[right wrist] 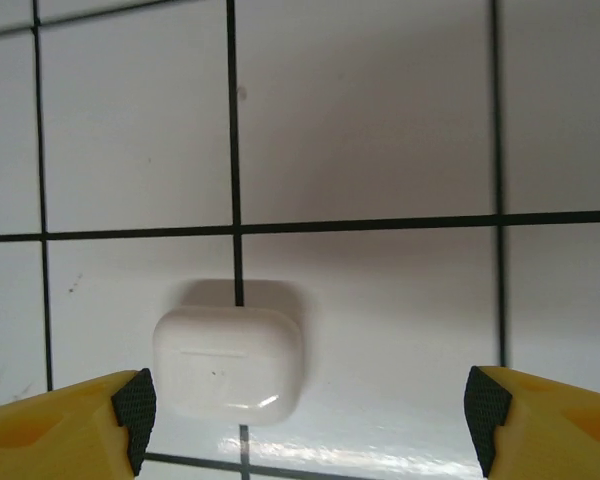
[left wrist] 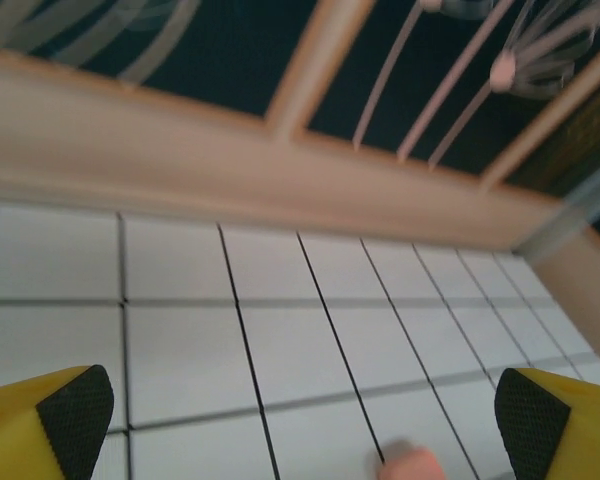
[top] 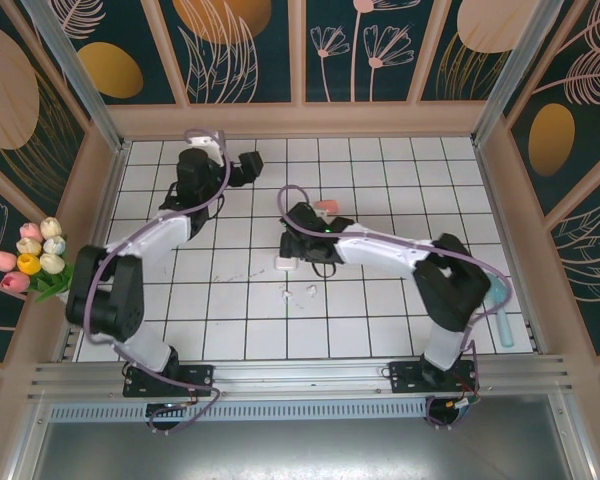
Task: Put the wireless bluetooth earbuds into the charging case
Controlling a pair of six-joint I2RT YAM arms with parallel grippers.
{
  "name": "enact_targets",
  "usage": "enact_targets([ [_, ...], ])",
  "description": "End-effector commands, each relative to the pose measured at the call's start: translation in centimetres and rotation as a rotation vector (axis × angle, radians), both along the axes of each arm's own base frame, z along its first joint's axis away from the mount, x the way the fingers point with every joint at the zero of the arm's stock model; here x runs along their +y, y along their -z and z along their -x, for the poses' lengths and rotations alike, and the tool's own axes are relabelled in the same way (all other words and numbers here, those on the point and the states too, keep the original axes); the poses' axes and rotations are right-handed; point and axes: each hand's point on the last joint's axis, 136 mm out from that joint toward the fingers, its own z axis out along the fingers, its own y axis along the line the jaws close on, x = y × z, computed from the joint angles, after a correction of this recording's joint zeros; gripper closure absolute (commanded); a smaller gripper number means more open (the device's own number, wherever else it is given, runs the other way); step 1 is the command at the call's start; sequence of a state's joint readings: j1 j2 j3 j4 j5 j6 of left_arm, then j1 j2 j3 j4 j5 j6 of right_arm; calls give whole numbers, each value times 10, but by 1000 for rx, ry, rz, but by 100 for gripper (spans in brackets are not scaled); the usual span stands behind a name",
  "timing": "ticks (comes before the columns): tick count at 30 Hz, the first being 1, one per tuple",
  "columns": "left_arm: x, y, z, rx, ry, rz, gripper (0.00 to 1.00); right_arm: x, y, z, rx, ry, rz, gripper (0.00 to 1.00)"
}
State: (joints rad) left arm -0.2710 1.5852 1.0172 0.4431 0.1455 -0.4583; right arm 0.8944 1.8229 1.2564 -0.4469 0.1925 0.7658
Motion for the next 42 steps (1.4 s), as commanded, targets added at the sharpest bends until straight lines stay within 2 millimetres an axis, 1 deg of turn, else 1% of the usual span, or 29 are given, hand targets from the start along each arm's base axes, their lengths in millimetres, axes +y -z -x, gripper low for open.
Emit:
enact_targets([
  [1, 47, -11, 9, -47, -253, -10, 1, 3, 17, 1, 49, 11, 88, 17],
  [2, 58, -12, 16, -49, -311, 3, 1, 7, 22, 0, 65, 17, 92, 17],
  [4, 70, -18, 24, -76, -357, 6, 1, 14, 29, 0, 87, 20, 102, 18],
  [7, 71, -25, 30, -90, -353, 1, 1, 22, 34, 0, 106, 23, 118, 18],
  [11, 73, -26, 31, -77, -365, 9, 1, 25, 42, 0, 125, 34, 147, 18],
  [14, 75, -21, 31, -56, -382, 37, 1, 26, 47, 2, 141, 31, 153, 18],
  [17, 74, -18, 31, -53, -382, 51, 1, 28, 50, 6, 150, 21, 152, 18],
  [21, 73, -14, 29, -41, -378, 49, 1, 35, 53, 13, 155, -20, 142, 18],
  [23, 71, -10, 28, -26, -364, 30, 1, 39, 55, 15, 157, -47, 145, 18],
  [28, 63, -7, 29, -24, -313, 23, 1, 40, 58, 17, 157, -97, 162, 18],
  [34, 57, -1, 30, 6, -282, 44, 1, 35, 65, 17, 164, -159, 213, 18],
  [37, 56, 2, 32, 19, -284, 63, 1, 29, 70, 14, 169, -162, 233, 20],
  [42, 57, 5, 36, 24, -285, 77, 1, 24, 72, 8, 165, -149, 244, 23],
])
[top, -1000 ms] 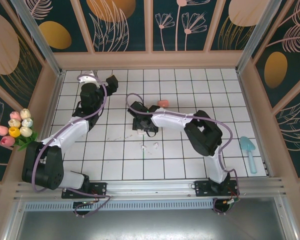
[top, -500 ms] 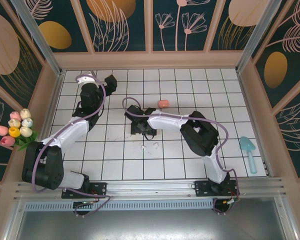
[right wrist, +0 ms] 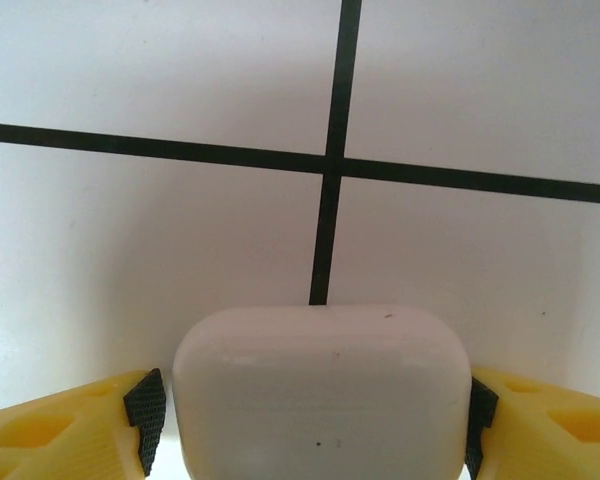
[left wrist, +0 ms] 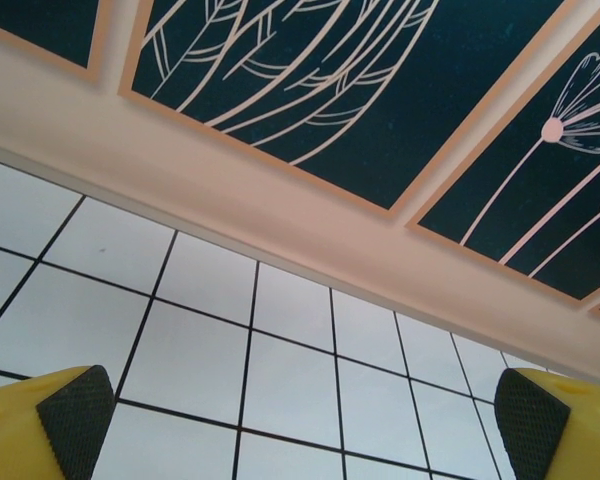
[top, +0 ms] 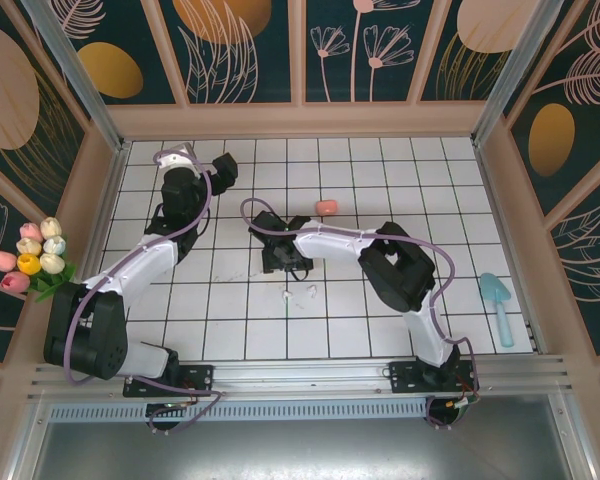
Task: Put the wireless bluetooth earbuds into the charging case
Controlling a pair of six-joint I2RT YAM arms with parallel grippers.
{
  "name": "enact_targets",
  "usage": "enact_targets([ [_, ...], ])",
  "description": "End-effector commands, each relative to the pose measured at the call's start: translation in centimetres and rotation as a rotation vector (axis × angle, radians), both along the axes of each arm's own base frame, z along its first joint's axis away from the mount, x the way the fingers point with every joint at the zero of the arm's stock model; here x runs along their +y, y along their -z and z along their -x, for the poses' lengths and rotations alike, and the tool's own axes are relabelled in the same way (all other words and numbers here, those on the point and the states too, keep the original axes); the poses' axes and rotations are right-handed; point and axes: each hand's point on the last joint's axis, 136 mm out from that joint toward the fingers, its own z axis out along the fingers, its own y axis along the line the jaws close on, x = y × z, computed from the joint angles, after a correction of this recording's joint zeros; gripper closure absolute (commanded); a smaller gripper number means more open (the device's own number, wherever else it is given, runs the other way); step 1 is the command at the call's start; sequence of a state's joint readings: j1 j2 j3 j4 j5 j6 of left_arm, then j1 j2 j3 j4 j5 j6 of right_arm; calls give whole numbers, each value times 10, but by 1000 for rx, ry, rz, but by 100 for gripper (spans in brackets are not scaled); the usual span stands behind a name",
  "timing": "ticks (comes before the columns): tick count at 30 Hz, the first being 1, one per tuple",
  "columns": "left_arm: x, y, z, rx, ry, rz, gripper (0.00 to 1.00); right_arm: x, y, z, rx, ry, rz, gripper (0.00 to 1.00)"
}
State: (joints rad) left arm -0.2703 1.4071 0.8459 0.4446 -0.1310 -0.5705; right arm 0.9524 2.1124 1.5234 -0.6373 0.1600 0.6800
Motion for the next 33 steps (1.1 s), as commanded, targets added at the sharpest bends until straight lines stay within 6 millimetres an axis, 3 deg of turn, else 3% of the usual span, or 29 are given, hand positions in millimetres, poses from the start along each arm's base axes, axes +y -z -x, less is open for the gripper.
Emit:
enact_targets([
  [1, -1, 6, 5, 14, 8, 28, 1, -13, 18, -5, 22, 0, 64, 23],
  [10, -1, 17, 11, 24, 10, 77, 1, -12, 20, -11, 21, 29, 67, 28],
  [16, 0, 28, 12, 51, 0, 86, 1, -14, 14, -12, 14, 65, 44, 40],
  [25, -8, 60, 16, 114, 43, 94, 1, -49, -20, -37, -35, 257, -87, 48],
  [29, -38, 66, 25, 92, 227, 124, 5, -63, -34, -50, -44, 358, -182, 49],
  [33, -85, 54, 49, -6, 539, 206, 8, -73, -54, -66, -67, 464, -295, 50],
])
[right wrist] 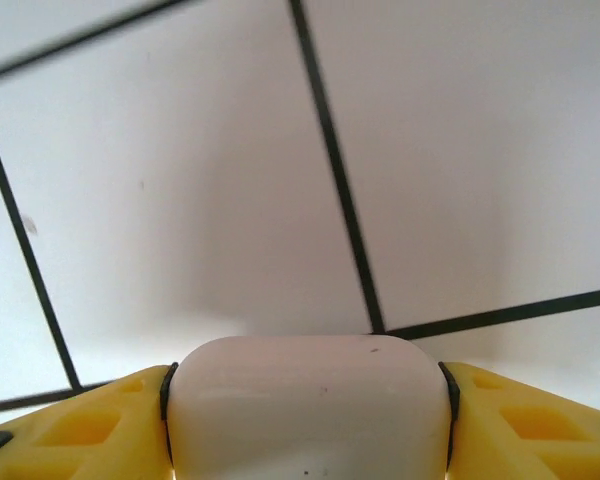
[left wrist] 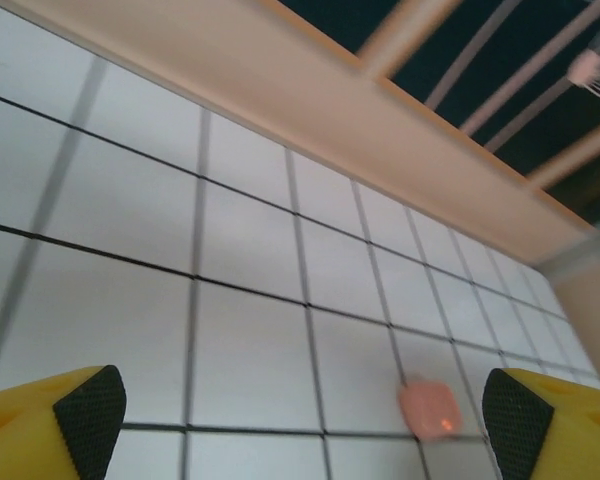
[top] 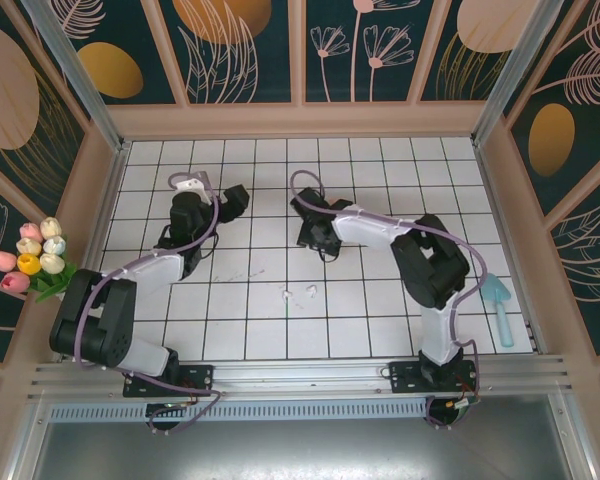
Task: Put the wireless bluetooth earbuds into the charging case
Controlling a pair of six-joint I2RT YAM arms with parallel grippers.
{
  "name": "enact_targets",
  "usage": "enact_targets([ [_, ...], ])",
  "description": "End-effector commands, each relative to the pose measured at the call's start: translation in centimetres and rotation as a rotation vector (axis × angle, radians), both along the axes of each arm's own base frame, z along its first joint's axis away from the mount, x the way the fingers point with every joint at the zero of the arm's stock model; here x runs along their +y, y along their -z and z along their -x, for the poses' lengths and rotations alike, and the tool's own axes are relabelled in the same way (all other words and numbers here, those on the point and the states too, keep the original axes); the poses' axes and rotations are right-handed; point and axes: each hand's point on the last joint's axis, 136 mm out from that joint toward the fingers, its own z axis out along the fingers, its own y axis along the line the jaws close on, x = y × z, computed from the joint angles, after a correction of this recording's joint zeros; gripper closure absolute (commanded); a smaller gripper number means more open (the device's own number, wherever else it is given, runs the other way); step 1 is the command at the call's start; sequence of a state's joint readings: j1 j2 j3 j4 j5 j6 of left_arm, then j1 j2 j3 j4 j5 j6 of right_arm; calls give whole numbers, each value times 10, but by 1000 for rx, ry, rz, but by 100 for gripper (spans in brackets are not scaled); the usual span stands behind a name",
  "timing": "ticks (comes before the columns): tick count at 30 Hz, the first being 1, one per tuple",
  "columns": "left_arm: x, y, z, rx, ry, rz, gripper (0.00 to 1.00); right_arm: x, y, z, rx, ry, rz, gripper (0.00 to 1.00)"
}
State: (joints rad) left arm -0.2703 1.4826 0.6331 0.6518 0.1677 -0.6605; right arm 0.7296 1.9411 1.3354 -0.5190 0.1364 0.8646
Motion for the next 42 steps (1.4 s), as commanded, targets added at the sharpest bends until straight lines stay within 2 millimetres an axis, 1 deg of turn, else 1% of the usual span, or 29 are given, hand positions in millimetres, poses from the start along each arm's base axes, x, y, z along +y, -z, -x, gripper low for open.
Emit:
enact_targets([
  [1, -48, -28, 22, -135, 310, 126, 9, 7, -36, -15, -71, 101, -166, 50],
  [3, -63, -25, 31, -131, 417, 166, 11, 4, -48, -25, -91, 150, -230, 50],
  [5, -72, -22, 38, -125, 484, 195, 12, 2, -58, -33, -108, 194, -286, 50],
  [8, -83, -12, 46, -109, 545, 205, 13, 2, -72, -46, -131, 240, -363, 51],
  [11, -95, -4, 55, -105, 600, 210, 14, 3, -81, -56, -146, 279, -421, 51],
  [12, -98, 0, 56, -99, 612, 210, 15, 7, -83, -57, -139, 282, -451, 51],
  [13, -102, 0, 58, -105, 624, 207, 15, 9, -85, -59, -139, 287, -472, 51],
  [14, -106, 9, 58, -85, 634, 204, 17, 11, -88, -61, -139, 292, -495, 51],
  [16, -113, 19, 57, -62, 647, 204, 21, 16, -92, -64, -136, 304, -536, 51],
  [20, -125, 24, 57, -62, 671, 225, 28, 26, -99, -67, -125, 315, -615, 51],
  [22, -129, 26, 55, -67, 668, 224, 29, 31, -103, -69, -120, 315, -643, 51],
  [26, -130, 22, 51, -107, 636, 223, 30, 36, -110, -71, -119, 319, -678, 51],
  [32, -131, 15, 39, -165, 564, 220, 34, 40, -113, -70, -107, 318, -710, 52],
  [37, -134, 16, 31, -172, 549, 221, 40, 44, -116, -69, -105, 310, -733, 52],
  [42, -138, 14, 24, -183, 554, 203, 41, 51, -115, -67, -94, 299, -750, 52],
])
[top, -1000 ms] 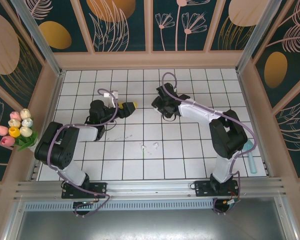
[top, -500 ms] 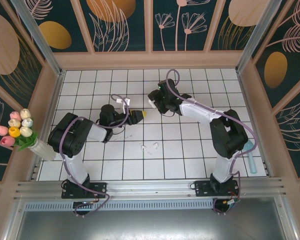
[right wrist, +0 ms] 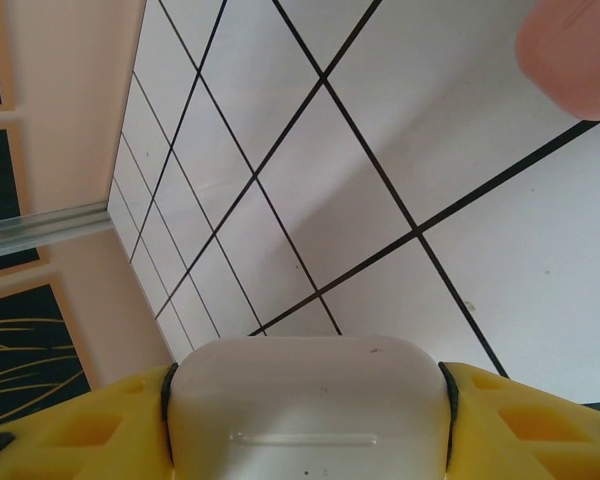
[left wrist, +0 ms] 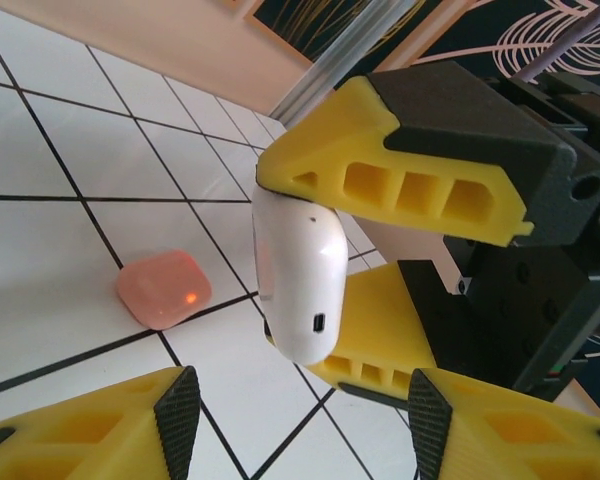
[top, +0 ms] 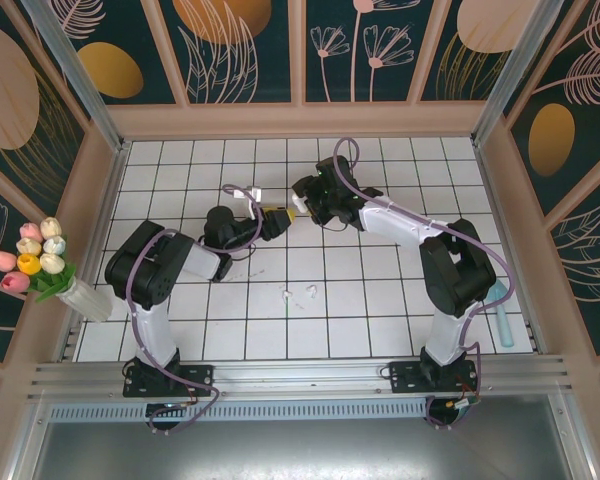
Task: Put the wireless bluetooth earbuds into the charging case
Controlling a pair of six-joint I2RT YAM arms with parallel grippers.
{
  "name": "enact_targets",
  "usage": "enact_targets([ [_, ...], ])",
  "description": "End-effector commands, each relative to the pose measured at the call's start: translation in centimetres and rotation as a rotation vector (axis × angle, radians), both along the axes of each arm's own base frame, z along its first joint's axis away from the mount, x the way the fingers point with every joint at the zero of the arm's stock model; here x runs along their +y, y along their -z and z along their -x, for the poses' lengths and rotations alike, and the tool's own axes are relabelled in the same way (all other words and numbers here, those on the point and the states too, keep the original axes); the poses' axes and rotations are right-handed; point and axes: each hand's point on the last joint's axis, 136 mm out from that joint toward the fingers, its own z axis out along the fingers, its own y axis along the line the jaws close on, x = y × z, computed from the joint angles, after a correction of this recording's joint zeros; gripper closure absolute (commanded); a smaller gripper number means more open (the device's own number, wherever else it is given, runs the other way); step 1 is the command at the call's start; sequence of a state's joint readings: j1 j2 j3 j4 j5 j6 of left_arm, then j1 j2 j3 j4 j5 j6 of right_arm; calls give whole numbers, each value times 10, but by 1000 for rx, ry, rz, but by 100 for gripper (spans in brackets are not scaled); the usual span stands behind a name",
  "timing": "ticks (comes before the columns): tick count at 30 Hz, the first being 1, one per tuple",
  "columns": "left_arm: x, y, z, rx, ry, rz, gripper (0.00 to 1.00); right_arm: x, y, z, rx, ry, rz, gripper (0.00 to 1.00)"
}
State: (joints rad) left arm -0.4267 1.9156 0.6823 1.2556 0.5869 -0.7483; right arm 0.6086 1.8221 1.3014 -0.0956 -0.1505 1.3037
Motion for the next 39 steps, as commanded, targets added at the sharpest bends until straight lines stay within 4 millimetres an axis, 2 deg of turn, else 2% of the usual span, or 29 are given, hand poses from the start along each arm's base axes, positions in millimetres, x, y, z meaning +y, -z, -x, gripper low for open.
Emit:
enact_targets([
  [1, -4, -13, -8, -64, -6, 7, 41, 11, -13, -1, -23, -14, -57, 53],
  [15, -10, -5, -25, -68, -20, -15, 43, 36, -15, 2, -20, -63, -81, 53],
  [22, -11, -5, -30, -76, -26, -13, 55, 37, -14, 4, -18, -63, -85, 54],
  [29, -10, -6, -30, -78, -32, -7, 73, 35, -13, 7, -16, -61, -86, 54],
  [39, -9, -13, -30, -85, -40, 6, 87, 31, -16, 10, -23, -54, -90, 53],
])
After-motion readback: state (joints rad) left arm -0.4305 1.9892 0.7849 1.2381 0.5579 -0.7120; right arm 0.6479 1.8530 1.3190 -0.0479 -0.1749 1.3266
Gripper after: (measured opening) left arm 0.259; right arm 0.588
